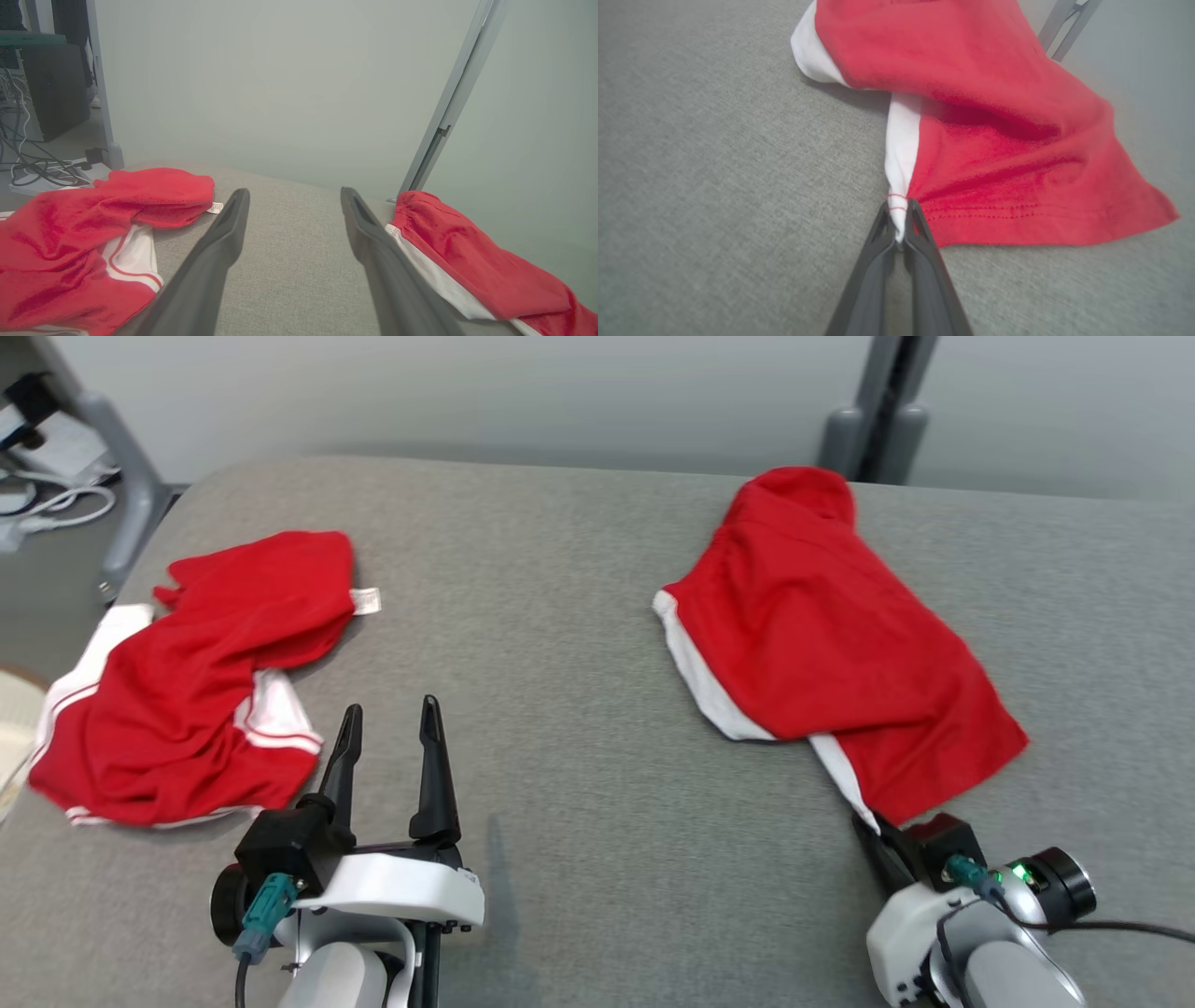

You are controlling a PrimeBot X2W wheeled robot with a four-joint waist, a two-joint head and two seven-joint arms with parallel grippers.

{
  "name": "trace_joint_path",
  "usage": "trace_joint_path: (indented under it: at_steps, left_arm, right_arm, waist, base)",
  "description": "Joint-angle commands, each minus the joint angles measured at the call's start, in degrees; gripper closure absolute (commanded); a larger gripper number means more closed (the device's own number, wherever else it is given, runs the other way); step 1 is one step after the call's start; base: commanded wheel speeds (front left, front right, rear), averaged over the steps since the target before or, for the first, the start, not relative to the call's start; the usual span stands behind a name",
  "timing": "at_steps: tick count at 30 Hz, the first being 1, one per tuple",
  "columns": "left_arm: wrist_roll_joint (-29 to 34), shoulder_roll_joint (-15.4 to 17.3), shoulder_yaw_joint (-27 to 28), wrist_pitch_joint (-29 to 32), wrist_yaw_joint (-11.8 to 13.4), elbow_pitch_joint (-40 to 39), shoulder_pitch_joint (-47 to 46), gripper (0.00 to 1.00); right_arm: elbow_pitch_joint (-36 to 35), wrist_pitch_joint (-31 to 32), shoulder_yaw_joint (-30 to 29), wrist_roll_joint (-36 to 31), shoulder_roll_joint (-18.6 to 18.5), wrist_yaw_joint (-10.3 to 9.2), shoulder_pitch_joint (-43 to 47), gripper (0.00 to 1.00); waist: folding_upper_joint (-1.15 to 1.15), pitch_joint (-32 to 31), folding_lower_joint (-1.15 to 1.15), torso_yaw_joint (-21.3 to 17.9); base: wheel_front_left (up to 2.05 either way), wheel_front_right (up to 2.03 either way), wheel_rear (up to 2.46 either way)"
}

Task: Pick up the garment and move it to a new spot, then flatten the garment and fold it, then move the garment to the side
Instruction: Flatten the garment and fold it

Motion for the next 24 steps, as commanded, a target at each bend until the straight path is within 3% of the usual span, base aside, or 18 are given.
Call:
trace_joint_path:
  at_steps: [1,6,13,17,20,21,22,24]
  left_arm:
    - [-0.2,0.2,0.3,-0.2,-0.1,0.1,0.4,0.00]
    - [-0.3,0.2,0.8,-0.2,-0.1,0.0,0.7,0.00]
    - [-0.6,0.2,0.3,-0.2,-0.4,0.2,0.5,0.00]
    - [-0.3,0.2,0.2,-0.2,-0.3,0.4,0.8,0.00]
    - [0.0,0.2,0.4,-0.2,-0.4,0.7,1.0,0.00]
    - [0.1,0.2,0.5,-0.2,-0.4,0.8,1.0,0.00]
    - [0.1,0.2,0.5,-0.2,-0.5,0.9,1.0,0.00]
    - [0.1,0.2,0.5,-0.2,-0.6,1.2,1.0,0.00]
  right_arm:
    - [-0.6,0.2,1.2,-0.3,-2.1,-0.04,1.3,1.00]
    - [-3.6,1.6,6.9,0.6,-7.2,-0.04,3.2,1.00]
    - [-10.1,4.7,14.8,4.3,-17.8,-0.04,4.9,1.00]
    - [-13.1,6.1,17.3,6.3,-21.9,-0.04,5.4,1.00]
    - [-15.0,6.4,18.1,8.5,-23.0,-0.04,6.1,1.00]
    - [-15.9,5.9,18.1,9.2,-23.1,-0.04,6.1,0.93]
    - [-16.5,5.6,17.5,10.4,-23.0,-0.04,6.1,0.00]
    - [-17.5,5.8,16.5,13.5,-21.8,-0.04,7.0,0.00]
  waist:
    - [0.00,-1.1,0.00,-2.3]
    - [0.00,-2.2,0.00,-5.7]
    - [0.00,-3.5,0.00,-9.6]
    - [0.00,-3.9,0.00,-11.1]
    - [0.00,-4.0,0.00,-12.0]
    - [0.00,-4.0,0.00,-12.4]
    - [0.00,-4.0,0.00,-12.8]
    - [0.00,-4.0,0.00,-13.6]
  base:
    - [0.00,0.00,0.00]
    - [0.00,0.00,0.00]
    - [0.00,0.00,0.00]
    - [0.00,0.00,0.00]
    - [0.00,0.00,0.00]
    - [0.00,0.00,0.00]
    - [0.00,0.00,0.00]
    - [0.00,0.00,0.00]
